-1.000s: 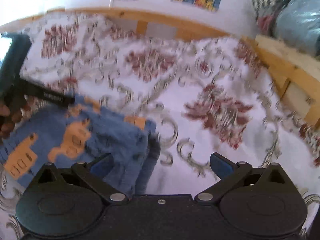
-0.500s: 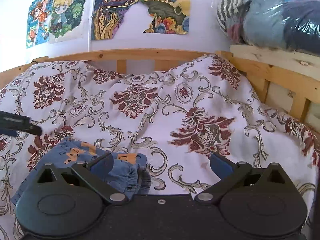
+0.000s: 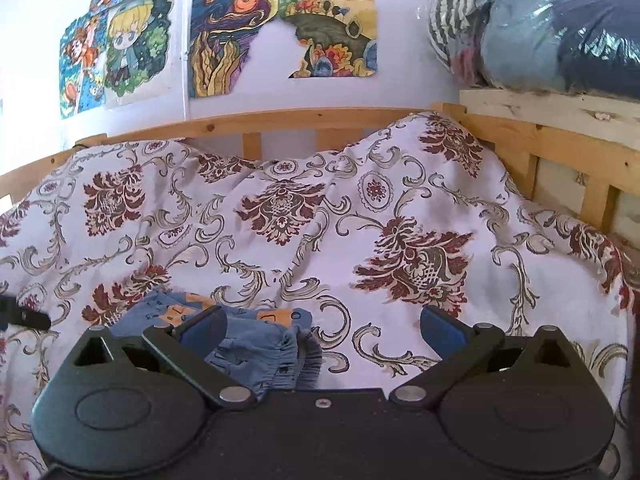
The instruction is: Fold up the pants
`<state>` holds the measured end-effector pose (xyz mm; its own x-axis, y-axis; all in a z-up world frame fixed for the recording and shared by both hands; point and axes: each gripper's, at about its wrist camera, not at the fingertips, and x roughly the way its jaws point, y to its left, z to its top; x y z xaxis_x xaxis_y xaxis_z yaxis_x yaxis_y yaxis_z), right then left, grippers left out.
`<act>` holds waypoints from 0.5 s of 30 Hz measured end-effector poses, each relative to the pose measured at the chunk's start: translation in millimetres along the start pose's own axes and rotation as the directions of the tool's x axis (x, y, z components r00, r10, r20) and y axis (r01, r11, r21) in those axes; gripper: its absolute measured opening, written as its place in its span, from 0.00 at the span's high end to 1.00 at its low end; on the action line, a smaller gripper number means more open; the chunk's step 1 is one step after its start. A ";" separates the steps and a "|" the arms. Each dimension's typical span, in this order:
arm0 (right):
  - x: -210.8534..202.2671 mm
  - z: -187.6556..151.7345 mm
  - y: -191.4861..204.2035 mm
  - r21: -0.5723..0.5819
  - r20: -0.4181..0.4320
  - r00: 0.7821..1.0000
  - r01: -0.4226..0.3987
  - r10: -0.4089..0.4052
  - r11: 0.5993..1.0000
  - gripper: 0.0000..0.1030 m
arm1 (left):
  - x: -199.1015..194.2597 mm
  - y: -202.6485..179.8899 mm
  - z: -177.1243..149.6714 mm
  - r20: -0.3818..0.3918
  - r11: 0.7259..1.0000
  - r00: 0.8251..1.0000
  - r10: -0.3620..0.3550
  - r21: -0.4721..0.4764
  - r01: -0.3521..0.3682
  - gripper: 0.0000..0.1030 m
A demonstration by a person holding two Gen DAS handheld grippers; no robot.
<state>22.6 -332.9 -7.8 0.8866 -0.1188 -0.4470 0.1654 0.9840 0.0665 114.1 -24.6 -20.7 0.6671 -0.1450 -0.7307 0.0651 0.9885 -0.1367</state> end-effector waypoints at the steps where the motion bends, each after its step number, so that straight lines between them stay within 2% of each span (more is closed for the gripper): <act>1: 0.1 0.0 -1.8 0.019 -0.007 1.000 -0.006 0.006 1.000 0.01 | -1.5 -0.1 -3.0 -0.007 1.000 1.000 0.002 0.008 -0.002 0.00; 6: 6.0 -2.5 -12.9 0.138 -0.097 0.992 -0.070 0.084 0.988 0.01 | -7.5 -2.9 -22.1 -0.073 0.998 0.997 -0.008 0.063 0.013 0.00; 9: 6.2 -3.6 -15.7 0.177 -0.115 0.987 -0.092 0.113 0.980 0.01 | -11.3 -6.8 -31.9 -0.113 0.996 0.993 -0.039 0.078 0.048 0.00; 11: 8.1 -5.1 -17.4 0.199 -0.133 0.982 -0.106 0.134 0.974 0.01 | -14.5 -11.9 -35.8 -0.120 0.992 0.991 -0.054 0.107 0.067 0.00; 15: 18.7 -10.4 -19.6 0.253 -0.225 0.962 -0.097 0.156 0.963 0.01 | -17.3 -23.0 -41.5 -0.120 0.982 0.991 -0.052 0.176 0.073 0.00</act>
<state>31.5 -353.0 -26.7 0.7813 0.0690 -0.6204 0.1826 0.9252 0.3328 70.3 -46.6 -32.7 0.5691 -0.2006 -0.7974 0.2433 0.9674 -0.0698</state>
